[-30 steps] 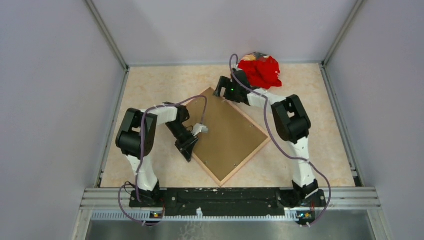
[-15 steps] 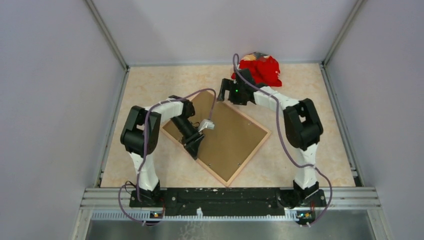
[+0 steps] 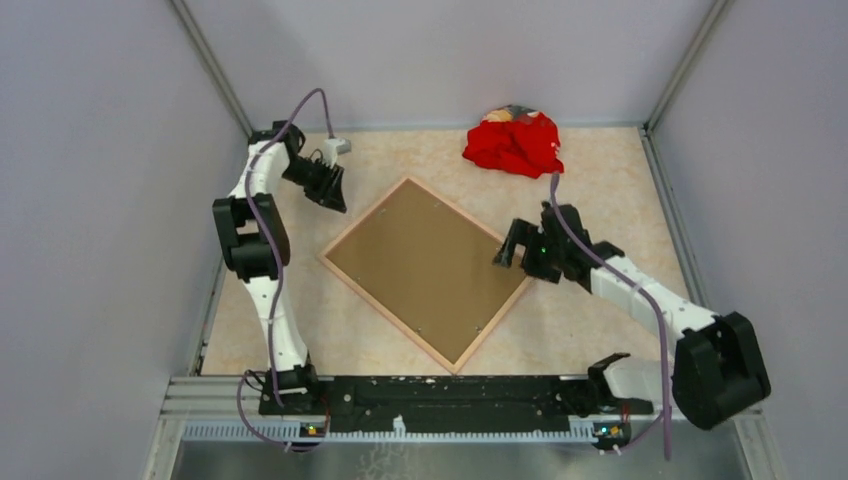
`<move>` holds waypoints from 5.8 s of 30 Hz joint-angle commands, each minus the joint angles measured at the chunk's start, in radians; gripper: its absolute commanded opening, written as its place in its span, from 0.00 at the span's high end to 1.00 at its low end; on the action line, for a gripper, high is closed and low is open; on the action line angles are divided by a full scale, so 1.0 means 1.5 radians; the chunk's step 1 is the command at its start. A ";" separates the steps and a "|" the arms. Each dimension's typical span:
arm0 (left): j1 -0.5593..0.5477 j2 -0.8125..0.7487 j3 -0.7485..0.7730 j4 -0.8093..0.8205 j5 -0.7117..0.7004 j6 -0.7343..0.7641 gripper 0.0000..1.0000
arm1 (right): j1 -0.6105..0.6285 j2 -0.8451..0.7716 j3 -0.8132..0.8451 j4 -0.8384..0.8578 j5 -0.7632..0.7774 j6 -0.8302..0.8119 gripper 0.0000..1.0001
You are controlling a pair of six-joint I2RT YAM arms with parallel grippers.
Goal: Put the photo into the frame
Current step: Adjust the photo frame at the center of the board, then install the photo frame at the center of the board, then turn over the photo frame at the center of the board.
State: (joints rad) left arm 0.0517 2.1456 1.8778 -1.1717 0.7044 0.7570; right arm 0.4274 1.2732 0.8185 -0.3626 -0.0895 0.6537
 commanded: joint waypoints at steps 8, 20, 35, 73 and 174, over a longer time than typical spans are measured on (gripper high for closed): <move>0.059 0.099 0.008 0.036 -0.018 -0.058 0.74 | -0.006 -0.247 -0.240 0.030 -0.100 0.146 0.01; -0.019 -0.001 -0.246 0.091 0.007 -0.016 0.83 | -0.055 -0.062 -0.206 0.150 -0.129 0.105 0.01; -0.057 -0.125 -0.414 0.108 0.037 -0.013 0.72 | -0.173 -0.001 0.021 -0.075 0.052 -0.103 0.01; -0.056 -0.046 -0.398 0.190 0.147 -0.123 0.81 | 0.248 0.489 0.350 0.301 -0.143 0.126 0.23; 0.038 -0.321 -0.340 -0.038 0.172 0.043 0.01 | 0.499 0.140 0.025 0.055 0.077 -0.340 0.44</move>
State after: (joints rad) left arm 0.0963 1.7424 1.3670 -1.1542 0.9272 0.7517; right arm 1.1282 1.4410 0.8303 -0.2985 -0.0334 0.1802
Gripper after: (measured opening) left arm 0.987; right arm 0.597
